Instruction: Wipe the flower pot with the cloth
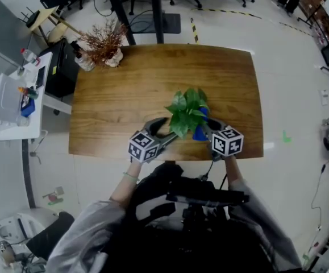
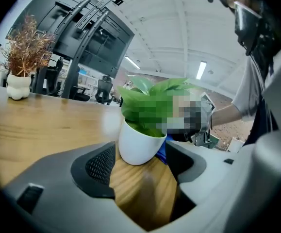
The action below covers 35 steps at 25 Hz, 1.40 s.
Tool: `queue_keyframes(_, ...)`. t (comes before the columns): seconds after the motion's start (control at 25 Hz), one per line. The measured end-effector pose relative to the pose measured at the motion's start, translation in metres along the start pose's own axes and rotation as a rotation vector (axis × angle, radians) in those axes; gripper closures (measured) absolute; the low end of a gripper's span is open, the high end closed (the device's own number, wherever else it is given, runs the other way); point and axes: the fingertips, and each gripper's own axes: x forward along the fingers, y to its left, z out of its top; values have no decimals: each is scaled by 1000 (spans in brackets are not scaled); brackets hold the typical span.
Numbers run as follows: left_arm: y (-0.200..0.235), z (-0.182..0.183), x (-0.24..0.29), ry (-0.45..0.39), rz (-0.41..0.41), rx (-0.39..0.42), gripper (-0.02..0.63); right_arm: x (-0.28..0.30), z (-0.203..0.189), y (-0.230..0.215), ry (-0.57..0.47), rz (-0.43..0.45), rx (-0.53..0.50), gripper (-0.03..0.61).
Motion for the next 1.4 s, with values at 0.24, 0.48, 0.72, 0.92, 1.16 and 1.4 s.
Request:
queue_keyframes(0.24, -11, 0, 18, 18, -11, 25, 302, 5, 11, 10, -33, 103, -16, 520)
queue_keyframes(0.48, -1, 7, 19, 42, -50, 42, 302, 3, 5, 20, -33, 107, 33, 520)
queue_keyframes(0.72, 0, 5, 20, 66, -94, 59, 301, -3, -17, 34, -19, 133, 75, 520)
queue_keyframes(0.92, 1, 7, 23, 83, -123, 70, 301, -5, -30, 46, 3, 158, 81, 520)
queue_keyframes(1.16, 2, 7, 22, 79, -139, 61, 301, -3, -42, 63, 49, 191, 55, 520)
queue_keyframes(1.4, 1, 5, 16, 95, -124, 70, 302, -14, -38, 42, 45, 142, 72, 520)
